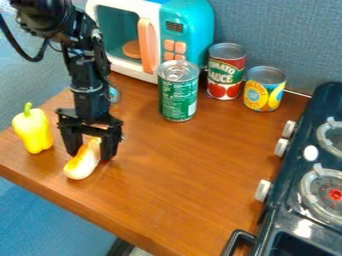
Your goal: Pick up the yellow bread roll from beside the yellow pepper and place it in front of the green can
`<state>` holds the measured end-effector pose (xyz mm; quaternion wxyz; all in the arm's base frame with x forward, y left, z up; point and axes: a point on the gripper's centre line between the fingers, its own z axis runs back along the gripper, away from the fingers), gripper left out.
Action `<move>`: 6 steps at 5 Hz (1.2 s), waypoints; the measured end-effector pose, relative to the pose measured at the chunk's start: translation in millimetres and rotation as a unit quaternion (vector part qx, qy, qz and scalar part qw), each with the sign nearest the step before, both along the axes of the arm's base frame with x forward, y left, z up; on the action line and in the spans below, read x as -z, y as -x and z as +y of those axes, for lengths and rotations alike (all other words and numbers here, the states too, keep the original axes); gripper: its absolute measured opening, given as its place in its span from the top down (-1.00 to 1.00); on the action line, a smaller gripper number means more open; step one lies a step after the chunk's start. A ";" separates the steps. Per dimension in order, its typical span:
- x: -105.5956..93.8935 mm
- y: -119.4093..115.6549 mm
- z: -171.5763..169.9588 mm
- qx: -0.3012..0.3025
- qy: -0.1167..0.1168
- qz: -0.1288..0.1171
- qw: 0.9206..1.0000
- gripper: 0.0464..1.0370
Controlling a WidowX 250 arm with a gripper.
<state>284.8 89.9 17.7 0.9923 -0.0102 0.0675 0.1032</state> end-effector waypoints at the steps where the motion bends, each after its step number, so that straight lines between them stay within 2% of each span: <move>1: 3.5 -2.7 5.8 -0.019 -0.011 0.025 0.999 -0.84; 2: 2.9 -5.5 5.6 -0.038 -0.020 0.030 0.999 -0.34; 3: -0.5 -9.2 -3.7 -0.029 -0.024 0.047 0.998 -0.28; 4: -8.3 -20.3 -22.9 -0.002 -0.047 0.065 0.997 -0.28; 5: -22.2 -32.0 -44.9 0.043 -0.058 0.064 0.995 -0.28; 6: -47.5 -48.0 -82.5 0.114 -0.066 0.018 0.991 -0.28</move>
